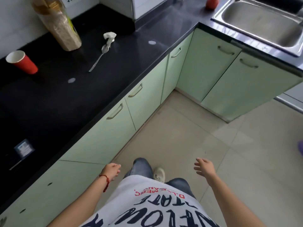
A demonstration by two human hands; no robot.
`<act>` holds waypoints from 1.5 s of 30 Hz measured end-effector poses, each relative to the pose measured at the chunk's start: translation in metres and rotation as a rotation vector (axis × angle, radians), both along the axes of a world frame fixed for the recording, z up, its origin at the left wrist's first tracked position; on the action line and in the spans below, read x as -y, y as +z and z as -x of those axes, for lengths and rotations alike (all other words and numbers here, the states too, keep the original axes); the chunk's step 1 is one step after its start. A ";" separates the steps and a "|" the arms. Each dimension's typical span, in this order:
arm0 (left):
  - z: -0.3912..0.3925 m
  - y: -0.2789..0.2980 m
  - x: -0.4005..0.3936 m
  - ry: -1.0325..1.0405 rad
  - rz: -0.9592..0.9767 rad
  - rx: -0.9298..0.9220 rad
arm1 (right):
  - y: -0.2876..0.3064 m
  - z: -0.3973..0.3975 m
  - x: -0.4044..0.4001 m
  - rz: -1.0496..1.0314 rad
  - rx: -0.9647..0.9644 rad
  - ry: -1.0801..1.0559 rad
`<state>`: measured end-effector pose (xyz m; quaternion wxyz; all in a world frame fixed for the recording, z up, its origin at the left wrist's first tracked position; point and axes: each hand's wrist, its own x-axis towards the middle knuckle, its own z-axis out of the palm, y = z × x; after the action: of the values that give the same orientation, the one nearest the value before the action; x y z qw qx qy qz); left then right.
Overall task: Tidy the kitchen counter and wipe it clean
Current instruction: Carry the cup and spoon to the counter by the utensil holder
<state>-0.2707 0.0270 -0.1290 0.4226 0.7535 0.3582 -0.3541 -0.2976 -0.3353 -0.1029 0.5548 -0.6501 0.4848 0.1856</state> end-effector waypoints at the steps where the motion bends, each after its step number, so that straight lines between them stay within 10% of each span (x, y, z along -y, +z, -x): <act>1: -0.004 -0.001 0.003 0.008 -0.004 -0.015 | 0.003 -0.016 0.004 -0.011 0.013 0.001; 25: -0.340 0.022 0.162 -0.063 0.113 0.039 | -0.025 -0.293 0.116 0.072 -0.116 0.162; 39: -0.279 0.033 0.206 0.834 0.008 0.008 | -0.007 -0.547 0.100 0.060 -0.004 0.965; 45: -0.249 0.050 0.213 0.886 -0.079 0.078 | -0.003 -0.557 0.049 -0.005 0.016 1.150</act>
<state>-0.0222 -0.1856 -0.0790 0.5175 0.5557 0.6436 -0.0960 0.2597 -0.3839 -0.1061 0.3698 -0.8095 0.0486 0.4535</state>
